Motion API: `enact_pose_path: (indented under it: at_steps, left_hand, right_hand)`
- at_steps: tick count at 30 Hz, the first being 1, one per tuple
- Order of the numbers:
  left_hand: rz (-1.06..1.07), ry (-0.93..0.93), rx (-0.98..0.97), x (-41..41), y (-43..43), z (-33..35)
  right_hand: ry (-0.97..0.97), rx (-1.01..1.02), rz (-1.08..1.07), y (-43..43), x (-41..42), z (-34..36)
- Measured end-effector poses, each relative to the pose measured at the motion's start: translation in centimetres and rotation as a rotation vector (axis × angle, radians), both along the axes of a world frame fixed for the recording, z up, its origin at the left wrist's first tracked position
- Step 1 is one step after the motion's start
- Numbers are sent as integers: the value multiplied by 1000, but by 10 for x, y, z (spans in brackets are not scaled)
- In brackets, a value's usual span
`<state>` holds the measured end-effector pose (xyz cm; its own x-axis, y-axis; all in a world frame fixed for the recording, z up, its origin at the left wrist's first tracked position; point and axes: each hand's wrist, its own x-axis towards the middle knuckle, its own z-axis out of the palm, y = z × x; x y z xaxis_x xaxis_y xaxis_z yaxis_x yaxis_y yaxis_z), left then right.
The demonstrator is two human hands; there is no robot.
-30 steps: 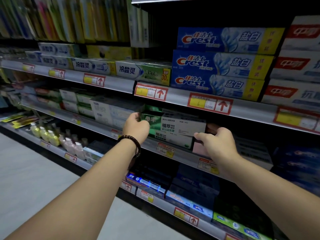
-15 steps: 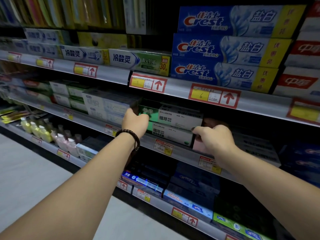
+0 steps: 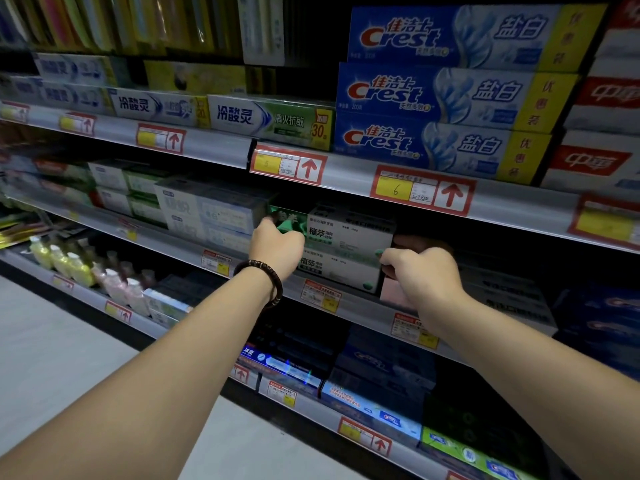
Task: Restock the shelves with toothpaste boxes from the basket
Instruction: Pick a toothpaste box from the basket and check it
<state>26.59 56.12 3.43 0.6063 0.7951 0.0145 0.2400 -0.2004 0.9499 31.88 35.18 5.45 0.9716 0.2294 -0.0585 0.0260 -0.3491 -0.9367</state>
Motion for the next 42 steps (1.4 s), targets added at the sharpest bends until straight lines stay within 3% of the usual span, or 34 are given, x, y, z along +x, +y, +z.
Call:
enact_pose_path:
  at_steps: [7, 16, 23, 30, 35, 42]
  left_hand:
    - [-73, 77, -26, 0, -3, 4]
    - [-72, 7, -99, 1, -3, -1]
    - [-11, -22, -47, -13, -14, 2]
    - [-38, -29, -162, -36, -47, 7]
    - [-62, -55, -278, -56, -83, 15]
    - [-102, -30, -309, -84, -137, 28]
  right_hand:
    - [-8, 2, 38, 3, 1, 1]
    - [-10, -7, 40, 1, 0, 1]
    - [-66, 10, -11, -15, -5, 1]
    - [-44, 10, -18, -51, -24, 3]
    - [42, 124, 59, -75, -50, 4]
    - [67, 169, 92, -110, -85, 10]
